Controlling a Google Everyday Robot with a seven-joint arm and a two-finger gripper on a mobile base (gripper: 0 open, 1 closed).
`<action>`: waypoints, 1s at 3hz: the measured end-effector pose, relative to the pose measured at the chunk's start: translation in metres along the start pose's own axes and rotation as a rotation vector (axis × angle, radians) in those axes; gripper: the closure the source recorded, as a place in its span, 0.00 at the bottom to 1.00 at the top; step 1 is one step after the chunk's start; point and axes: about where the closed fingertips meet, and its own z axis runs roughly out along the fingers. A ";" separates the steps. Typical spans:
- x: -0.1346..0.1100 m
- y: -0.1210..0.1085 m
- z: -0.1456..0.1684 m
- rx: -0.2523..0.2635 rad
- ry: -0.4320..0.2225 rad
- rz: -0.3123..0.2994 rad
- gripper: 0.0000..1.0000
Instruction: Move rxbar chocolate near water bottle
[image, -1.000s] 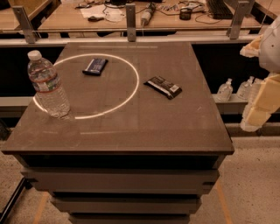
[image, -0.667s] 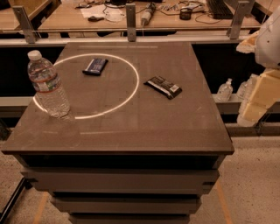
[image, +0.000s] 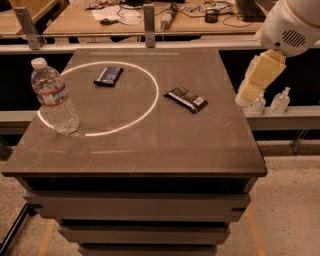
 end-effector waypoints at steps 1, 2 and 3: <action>-0.022 -0.014 0.011 0.050 -0.059 0.135 0.00; -0.024 -0.015 0.010 0.056 -0.066 0.167 0.00; -0.024 -0.015 0.010 0.055 -0.066 0.165 0.00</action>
Offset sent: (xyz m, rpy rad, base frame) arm 0.0199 0.0143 0.0013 0.0744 -0.0338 -0.1021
